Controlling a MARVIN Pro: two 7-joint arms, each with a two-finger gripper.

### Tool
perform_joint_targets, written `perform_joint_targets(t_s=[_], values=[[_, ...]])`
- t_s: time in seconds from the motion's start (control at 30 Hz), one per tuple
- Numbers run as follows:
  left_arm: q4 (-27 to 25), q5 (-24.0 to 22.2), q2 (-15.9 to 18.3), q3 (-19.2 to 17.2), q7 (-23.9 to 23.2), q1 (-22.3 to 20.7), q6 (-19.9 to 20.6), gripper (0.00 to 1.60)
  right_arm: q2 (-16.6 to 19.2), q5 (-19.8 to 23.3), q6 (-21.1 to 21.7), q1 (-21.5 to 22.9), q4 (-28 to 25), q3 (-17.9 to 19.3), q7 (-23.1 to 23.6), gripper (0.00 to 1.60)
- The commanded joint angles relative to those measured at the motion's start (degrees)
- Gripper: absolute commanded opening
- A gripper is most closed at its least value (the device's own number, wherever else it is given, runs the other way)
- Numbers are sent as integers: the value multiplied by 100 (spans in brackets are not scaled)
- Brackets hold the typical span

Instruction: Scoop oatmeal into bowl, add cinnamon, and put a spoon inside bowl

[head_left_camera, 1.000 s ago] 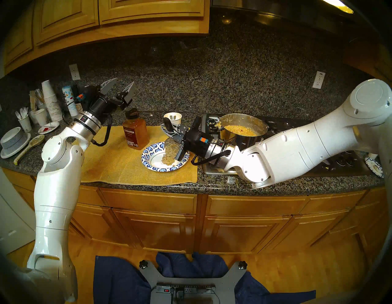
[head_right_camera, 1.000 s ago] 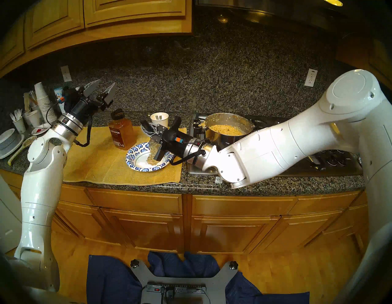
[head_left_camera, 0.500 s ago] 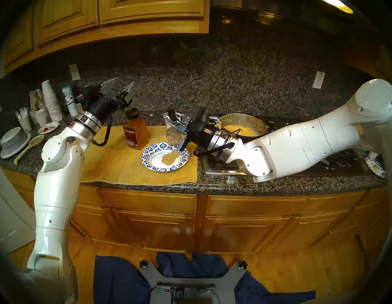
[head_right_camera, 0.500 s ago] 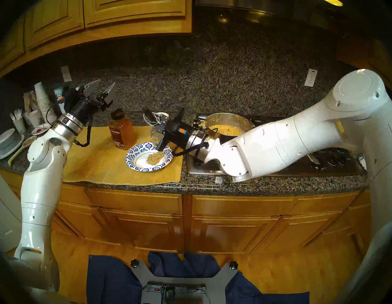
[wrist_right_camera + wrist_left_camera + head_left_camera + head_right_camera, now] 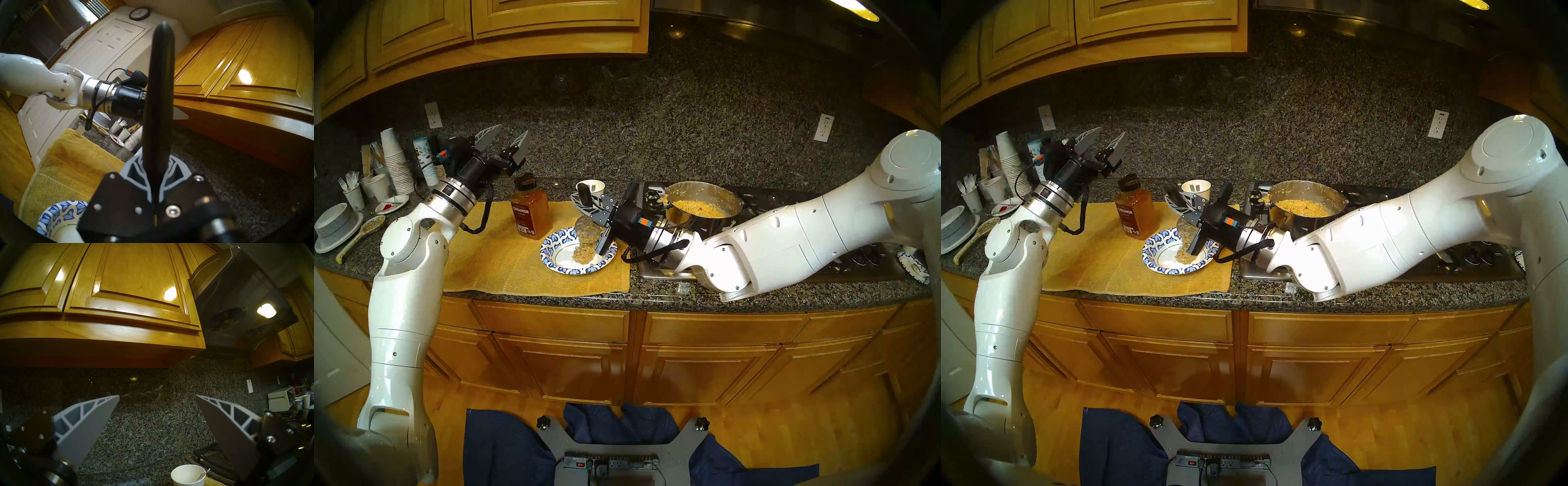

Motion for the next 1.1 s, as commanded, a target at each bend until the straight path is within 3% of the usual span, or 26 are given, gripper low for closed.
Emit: perform_joint_targets(t_s=[0.0,0.77,0.93,0.97,1.07], values=[[-130,-47,1,-33,-8,-180,-58,160,-76,-7,53,14,67,49,-6,0],[-131,-45,5,-32,-5,-175,-55,160,133,-29,-58,327,148,279,-115,0],[-130,-47,4,-32,-6,-177,-57,160,125,328,-235,364,-44,167,94,0],[-131,-46,4,-32,-5,-177,-56,160,115,627,-388,368,-134,132,204,0],[-131,-46,4,-32,-5,-177,-56,160,83,1003,-522,345,-221,107,318,0]])
